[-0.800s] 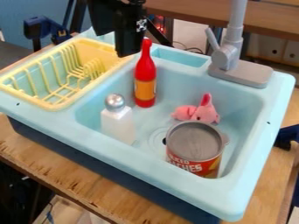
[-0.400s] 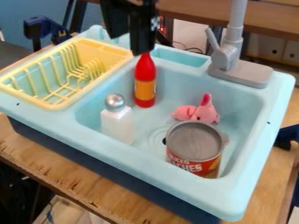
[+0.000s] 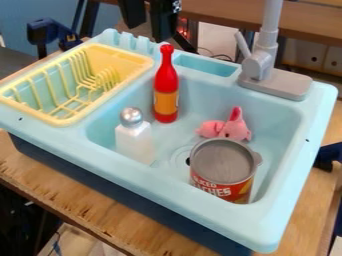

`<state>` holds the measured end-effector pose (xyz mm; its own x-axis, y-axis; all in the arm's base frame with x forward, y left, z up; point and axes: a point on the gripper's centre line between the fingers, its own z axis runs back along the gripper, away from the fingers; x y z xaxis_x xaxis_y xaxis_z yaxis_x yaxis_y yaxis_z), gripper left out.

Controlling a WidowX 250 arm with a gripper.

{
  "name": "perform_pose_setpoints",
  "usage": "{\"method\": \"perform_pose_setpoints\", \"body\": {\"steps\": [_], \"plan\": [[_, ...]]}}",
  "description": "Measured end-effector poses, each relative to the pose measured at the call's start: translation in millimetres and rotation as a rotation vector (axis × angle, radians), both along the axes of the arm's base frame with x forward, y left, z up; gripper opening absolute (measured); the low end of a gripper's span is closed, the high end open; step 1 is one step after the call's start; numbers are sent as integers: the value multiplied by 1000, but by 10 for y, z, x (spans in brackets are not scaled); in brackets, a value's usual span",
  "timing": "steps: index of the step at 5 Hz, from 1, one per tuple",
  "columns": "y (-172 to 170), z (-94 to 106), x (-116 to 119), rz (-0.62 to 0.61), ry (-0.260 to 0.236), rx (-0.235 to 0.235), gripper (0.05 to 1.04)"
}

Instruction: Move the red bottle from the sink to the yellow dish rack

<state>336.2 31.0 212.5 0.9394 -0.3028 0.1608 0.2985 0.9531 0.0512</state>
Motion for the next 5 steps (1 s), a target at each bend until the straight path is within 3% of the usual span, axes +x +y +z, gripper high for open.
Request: {"method": "perform_pose_setpoints", "body": {"steps": [2,5], "plan": [[22,-245,174,-3,64,-16,1010],[12,-335,164,2,82,-14,975]]}}
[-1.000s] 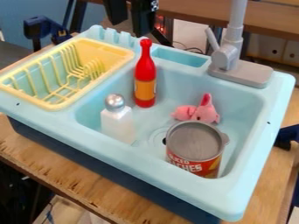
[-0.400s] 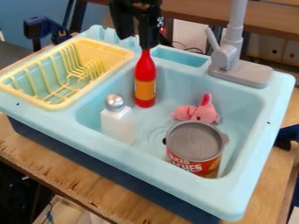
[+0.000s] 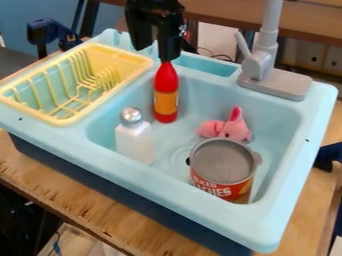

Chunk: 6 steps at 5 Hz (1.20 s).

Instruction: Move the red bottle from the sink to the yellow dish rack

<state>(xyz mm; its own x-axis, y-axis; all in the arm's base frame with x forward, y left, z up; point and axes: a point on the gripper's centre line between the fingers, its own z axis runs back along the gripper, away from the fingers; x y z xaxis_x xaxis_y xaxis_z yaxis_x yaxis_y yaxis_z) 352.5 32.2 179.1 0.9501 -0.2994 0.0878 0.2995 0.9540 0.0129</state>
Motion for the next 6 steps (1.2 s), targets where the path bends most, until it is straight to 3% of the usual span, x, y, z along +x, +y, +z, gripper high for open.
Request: {"method": "perform_pose_setpoints", "body": {"steps": [1,2,3,4,5,6], "plan": [[-55,-99,27,-9,16,0,767],[-178,-135,38,-37,9,-46,466],[-239,-160,10,-30,6,-84,345],[-262,-78,-58,-14,14,-97,345],[-236,152,-155,0,19,-84,345],[-104,445,-258,-1,-12,-106,345]]}}
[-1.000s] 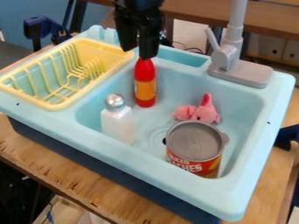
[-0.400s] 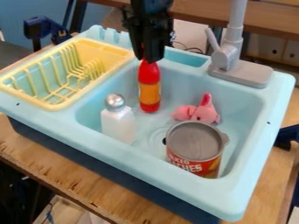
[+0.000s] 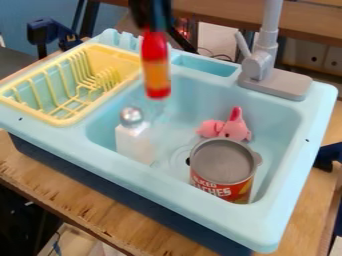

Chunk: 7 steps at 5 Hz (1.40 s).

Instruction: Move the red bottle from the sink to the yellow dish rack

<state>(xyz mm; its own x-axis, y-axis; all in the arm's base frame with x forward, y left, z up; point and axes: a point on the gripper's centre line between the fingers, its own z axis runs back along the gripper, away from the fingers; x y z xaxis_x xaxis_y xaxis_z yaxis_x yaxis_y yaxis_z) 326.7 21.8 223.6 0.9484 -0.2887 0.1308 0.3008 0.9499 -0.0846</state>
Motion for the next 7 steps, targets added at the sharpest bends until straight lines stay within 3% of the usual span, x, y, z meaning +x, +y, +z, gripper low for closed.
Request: {"method": "perform_pose_setpoints", "body": {"steps": [1,2,3,4,5,7], "plan": [[219,168,-36,32,-19,26,345],[434,369,-6,70,-51,80,345],[636,334,20,118,-31,135,345],[714,227,73,129,-5,159,345],[723,117,126,126,8,156,345],[655,-132,250,94,9,96,345]]}}
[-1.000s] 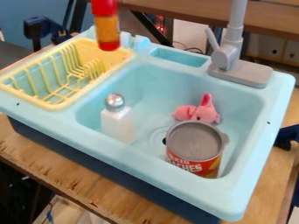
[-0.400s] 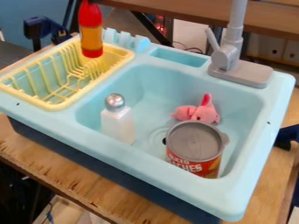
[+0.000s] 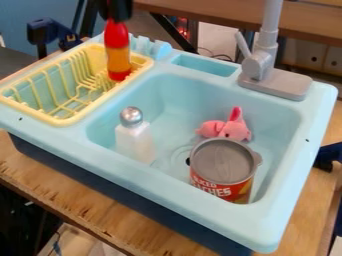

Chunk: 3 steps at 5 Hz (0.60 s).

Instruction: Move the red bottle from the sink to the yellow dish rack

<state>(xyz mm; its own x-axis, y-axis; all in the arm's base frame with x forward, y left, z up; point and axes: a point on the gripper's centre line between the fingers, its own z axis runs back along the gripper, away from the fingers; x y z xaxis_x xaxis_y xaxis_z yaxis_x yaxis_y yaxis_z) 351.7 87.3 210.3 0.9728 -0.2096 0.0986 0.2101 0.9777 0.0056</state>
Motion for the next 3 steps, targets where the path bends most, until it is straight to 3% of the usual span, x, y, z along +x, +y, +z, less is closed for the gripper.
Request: {"method": "perform_pose_setpoints", "body": {"steps": [3], "plan": [[-41,-157,18,-1,1,-37,380]]}}
